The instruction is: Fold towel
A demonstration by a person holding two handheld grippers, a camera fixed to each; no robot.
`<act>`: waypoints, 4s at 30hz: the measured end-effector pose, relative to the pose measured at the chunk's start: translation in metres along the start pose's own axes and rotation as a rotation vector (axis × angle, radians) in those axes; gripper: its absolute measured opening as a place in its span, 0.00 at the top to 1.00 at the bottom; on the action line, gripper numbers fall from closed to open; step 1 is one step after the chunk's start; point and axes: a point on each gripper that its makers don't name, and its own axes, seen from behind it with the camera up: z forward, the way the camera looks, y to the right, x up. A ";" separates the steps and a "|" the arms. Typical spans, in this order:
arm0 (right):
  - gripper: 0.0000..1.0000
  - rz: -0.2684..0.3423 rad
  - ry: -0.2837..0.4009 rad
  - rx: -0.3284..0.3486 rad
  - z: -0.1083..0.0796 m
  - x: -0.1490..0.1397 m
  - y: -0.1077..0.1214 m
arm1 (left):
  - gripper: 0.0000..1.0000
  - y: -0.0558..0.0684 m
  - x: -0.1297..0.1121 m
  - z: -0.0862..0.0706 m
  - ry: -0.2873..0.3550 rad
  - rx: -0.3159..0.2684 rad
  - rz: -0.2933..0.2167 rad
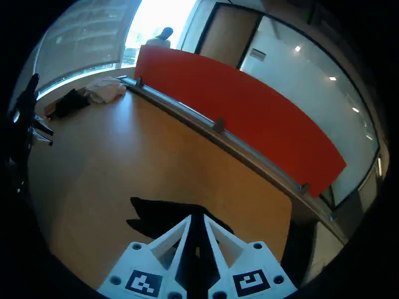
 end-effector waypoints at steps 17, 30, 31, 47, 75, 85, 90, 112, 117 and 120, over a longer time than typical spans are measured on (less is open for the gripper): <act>0.98 0.045 -0.064 -0.050 -0.029 -0.057 0.018 | 0.06 0.017 -0.001 -0.002 -0.008 -0.017 0.023; 0.98 0.110 -0.197 -0.102 -0.068 -0.150 0.014 | 0.06 0.016 -0.004 -0.006 -0.016 -0.024 0.042; 0.98 0.115 -0.207 -0.103 -0.070 -0.157 0.012 | 0.06 0.016 -0.004 -0.006 -0.017 -0.024 0.044; 0.98 0.171 -0.304 -0.105 -0.075 -0.218 -0.011 | 0.06 0.018 -0.001 -0.007 -0.015 -0.027 0.064; 0.98 0.276 -0.460 -0.099 -0.047 -0.302 -0.038 | 0.06 0.008 -0.006 -0.012 -0.025 0.000 0.077; 0.98 0.299 -0.480 -0.117 -0.039 -0.309 -0.039 | 0.06 0.008 -0.007 -0.012 -0.026 0.003 0.075; 0.98 0.311 -0.478 -0.133 -0.038 -0.309 -0.039 | 0.06 0.008 -0.007 -0.012 -0.027 0.003 0.075; 0.29 0.321 -0.412 -0.199 -0.063 -0.289 -0.039 | 0.06 0.006 -0.004 -0.014 -0.016 -0.005 0.074; 0.07 0.353 -0.389 -0.192 -0.064 -0.282 -0.045 | 0.06 0.006 -0.003 -0.015 -0.011 -0.008 0.072; 0.07 0.364 -0.373 -0.202 -0.066 -0.277 -0.045 | 0.06 0.005 -0.002 -0.016 -0.008 -0.011 0.070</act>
